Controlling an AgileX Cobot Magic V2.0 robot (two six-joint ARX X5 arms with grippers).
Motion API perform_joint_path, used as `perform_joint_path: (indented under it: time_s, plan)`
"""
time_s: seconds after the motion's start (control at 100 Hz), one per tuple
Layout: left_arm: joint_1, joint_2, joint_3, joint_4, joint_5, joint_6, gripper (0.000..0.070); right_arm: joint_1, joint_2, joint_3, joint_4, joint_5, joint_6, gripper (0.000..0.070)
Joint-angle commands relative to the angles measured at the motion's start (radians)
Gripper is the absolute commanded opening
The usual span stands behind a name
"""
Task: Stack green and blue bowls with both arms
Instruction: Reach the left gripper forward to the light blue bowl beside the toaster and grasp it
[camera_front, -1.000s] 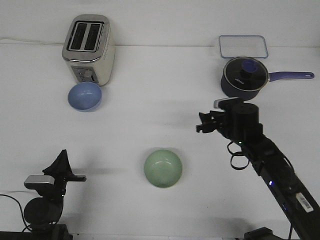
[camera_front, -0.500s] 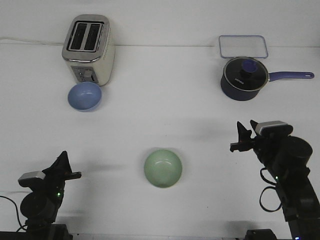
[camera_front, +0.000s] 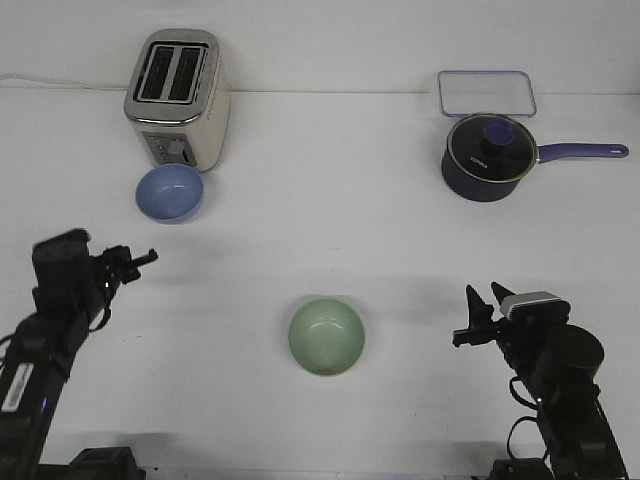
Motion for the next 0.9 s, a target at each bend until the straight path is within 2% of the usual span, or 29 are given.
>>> perform_joint_path:
  time_s: [0.0, 0.06, 0.11, 0.33, 0.54, 0.89]
  plan:
    - [0.013, 0.115, 0.118, -0.014, 0.002, 0.027, 0.0341, 0.0, -0.005, 0.002, 0.013, -0.014, 0.0, 0.0295]
    - [0.025, 0.198, 0.193, -0.019, 0.008, 0.027, 0.0499, 0.0, -0.011, 0.002, 0.01, -0.034, 0.0, 0.0295]
    - [0.034, 0.26, 0.246, -0.02, 0.028, 0.034, 0.0546, 0.0, -0.013, 0.002, 0.005, -0.052, 0.0, 0.0295]
    - [0.052, 0.517, 0.43, -0.037, 0.078, 0.04, 0.0544, 0.0, -0.013, 0.002, -0.003, -0.059, 0.0, 0.0296]
    - [0.053, 0.725, 0.547, -0.034, 0.077, 0.086, 0.0544, 0.0, -0.013, 0.002, -0.003, -0.058, 0.0, 0.0295]
    - [0.062, 0.914, 0.616, -0.02, 0.073, 0.085, 0.0542, 0.0, -0.011, 0.002, -0.003, -0.055, 0.0, 0.0295]
